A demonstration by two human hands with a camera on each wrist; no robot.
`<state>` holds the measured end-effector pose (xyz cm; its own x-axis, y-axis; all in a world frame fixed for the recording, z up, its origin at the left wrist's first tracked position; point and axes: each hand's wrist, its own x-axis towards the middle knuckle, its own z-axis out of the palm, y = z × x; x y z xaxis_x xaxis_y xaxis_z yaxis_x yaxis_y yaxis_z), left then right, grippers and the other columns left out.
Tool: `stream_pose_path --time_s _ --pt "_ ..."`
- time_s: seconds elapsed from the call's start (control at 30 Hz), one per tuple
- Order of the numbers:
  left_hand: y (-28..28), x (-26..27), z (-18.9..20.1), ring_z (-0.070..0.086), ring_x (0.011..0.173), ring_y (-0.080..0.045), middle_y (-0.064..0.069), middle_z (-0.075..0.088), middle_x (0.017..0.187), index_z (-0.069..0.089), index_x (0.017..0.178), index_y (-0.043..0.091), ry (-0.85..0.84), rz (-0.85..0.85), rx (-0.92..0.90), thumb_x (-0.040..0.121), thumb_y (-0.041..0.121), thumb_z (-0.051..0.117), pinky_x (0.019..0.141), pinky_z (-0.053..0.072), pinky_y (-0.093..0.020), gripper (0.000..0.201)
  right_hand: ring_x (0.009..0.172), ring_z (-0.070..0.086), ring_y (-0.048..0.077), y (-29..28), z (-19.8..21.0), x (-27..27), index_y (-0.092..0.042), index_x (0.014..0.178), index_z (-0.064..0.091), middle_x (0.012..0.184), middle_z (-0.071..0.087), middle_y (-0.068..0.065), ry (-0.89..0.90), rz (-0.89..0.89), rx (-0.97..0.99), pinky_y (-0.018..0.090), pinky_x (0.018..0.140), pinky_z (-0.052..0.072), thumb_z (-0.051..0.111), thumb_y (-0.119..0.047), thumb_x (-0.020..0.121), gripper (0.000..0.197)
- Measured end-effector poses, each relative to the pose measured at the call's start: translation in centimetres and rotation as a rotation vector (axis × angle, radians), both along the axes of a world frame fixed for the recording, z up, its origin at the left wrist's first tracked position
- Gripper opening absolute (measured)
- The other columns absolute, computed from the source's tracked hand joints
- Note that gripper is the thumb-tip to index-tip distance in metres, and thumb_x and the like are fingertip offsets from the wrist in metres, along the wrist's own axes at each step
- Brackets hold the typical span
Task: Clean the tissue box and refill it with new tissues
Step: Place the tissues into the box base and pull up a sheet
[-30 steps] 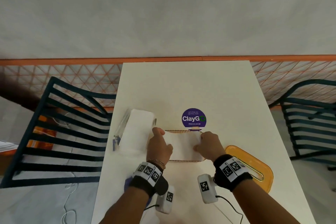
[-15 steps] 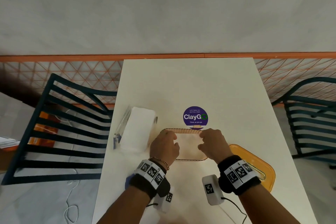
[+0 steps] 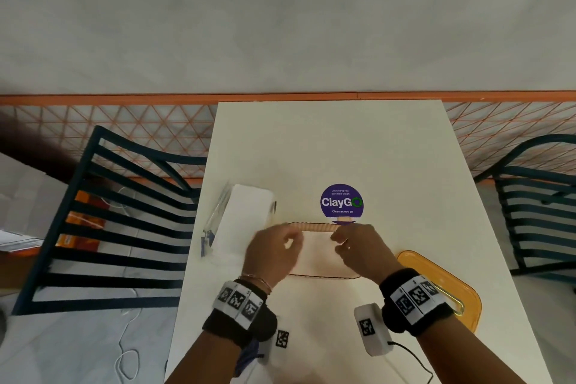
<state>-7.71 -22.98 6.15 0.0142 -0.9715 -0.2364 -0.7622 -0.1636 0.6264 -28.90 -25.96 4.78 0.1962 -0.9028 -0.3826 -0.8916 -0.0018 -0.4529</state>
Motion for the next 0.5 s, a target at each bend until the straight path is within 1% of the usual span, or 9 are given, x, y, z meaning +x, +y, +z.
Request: stream_pose_path --time_s 0.03,0.07,0.1,0.17,0.23,0.27,0.3,0.37,0.5 --pt "-0.2 1.4 0.1 0.068 0.093 -0.004 0.014 0.074 0.103 0.073 0.105 0.028 -0.001 0.118 -0.045 0.096 0.037 0.06 0.083 0.055 -0.023 0.017 0.094 0.066 0.014 0.1 0.2 -0.1 -0.025 0.11 0.074 0.11 0.072 -0.005 -0.027 -0.039 -0.078 0.03 0.09 0.055 0.077 -0.021 0.084 0.027" --pt "-0.4 2.9 0.1 0.068 0.093 -0.006 0.011 0.074 0.104 0.071 0.106 0.027 -0.018 0.222 -0.074 0.096 0.034 0.062 0.085 0.056 -0.026 0.016 0.094 0.064 0.013 0.2 0.4 -0.1 -0.027 0.109 0.073 0.109 0.07 -0.007 -0.047 -0.046 -0.146 0.028 0.088 0.053 0.083 -0.026 0.079 0.032" --pt "-0.6 4.4 -0.3 0.067 0.097 -0.009 0.008 0.073 0.108 0.07 0.111 0.026 -0.055 0.309 -0.079 0.094 0.033 0.063 0.088 0.057 -0.03 0.019 0.1 0.061 0.013 0.3 0.5 -0.1 -0.029 0.112 0.071 0.114 0.068 -0.008 -0.064 -0.019 -0.192 0.025 0.088 0.05 0.088 -0.033 0.072 0.043" --pt "-1.2 7.2 -1.5 0.061 0.113 -0.019 0.0 0.067 0.123 0.063 0.125 0.022 -0.139 0.425 0.015 0.088 0.037 0.069 0.096 0.053 -0.039 0.04 0.118 0.053 0.016 0.6 0.4 0.4 -0.032 0.124 0.065 0.131 0.061 -0.009 -0.068 0.096 -0.197 0.025 0.098 0.042 0.091 -0.047 0.061 0.07" --pt "-1.5 8.9 -2.6 0.051 0.128 -0.028 -0.007 0.057 0.137 0.051 0.14 0.017 -0.204 0.439 0.181 0.08 0.047 0.074 0.104 0.047 -0.045 0.071 0.132 0.044 0.017 0.8 0.0 1.2 -0.035 0.138 0.054 0.147 0.049 -0.009 -0.013 0.198 -0.149 0.031 0.11 0.036 0.089 -0.057 0.054 0.093" --pt "-1.6 9.3 -3.0 0.049 0.132 -0.03 -0.009 0.054 0.141 0.046 0.144 0.015 -0.219 0.431 0.239 0.077 0.052 0.076 0.106 0.046 -0.047 0.083 0.136 0.04 0.018 0.8 -0.3 1.5 -0.036 0.142 0.049 0.151 0.046 -0.01 0.015 0.225 -0.128 0.033 0.114 0.034 0.089 -0.059 0.053 0.1" --pt "-1.7 9.6 -3.4 0.048 0.133 -0.031 -0.01 0.052 0.143 0.042 0.146 0.014 -0.225 0.425 0.269 0.074 0.055 0.078 0.108 0.045 -0.048 0.09 0.138 0.039 0.018 0.7 -0.5 1.8 -0.036 0.145 0.045 0.152 0.044 -0.01 0.037 0.24 -0.112 0.036 0.116 0.034 0.089 -0.061 0.052 0.106" --pt "-1.7 9.7 -3.9 0.051 0.132 -0.031 -0.009 0.054 0.143 0.042 0.146 0.015 -0.225 0.427 0.276 0.071 0.056 0.079 0.108 0.046 -0.049 0.093 0.137 0.039 0.018 0.7 -0.9 2.3 -0.033 0.147 0.042 0.152 0.044 -0.009 0.07 0.253 -0.1 0.038 0.115 0.035 0.089 -0.061 0.05 0.112" --pt "-1.6 9.5 -4.0 0.055 0.128 -0.03 -0.008 0.058 0.139 0.046 0.143 0.015 -0.256 0.445 0.252 0.072 0.055 0.08 0.105 0.048 -0.046 0.088 0.136 0.04 0.018 0.7 -1.0 2.6 -0.029 0.148 0.042 0.15 0.046 -0.009 0.084 0.244 -0.115 0.038 0.114 0.037 0.089 -0.061 0.05 0.113"
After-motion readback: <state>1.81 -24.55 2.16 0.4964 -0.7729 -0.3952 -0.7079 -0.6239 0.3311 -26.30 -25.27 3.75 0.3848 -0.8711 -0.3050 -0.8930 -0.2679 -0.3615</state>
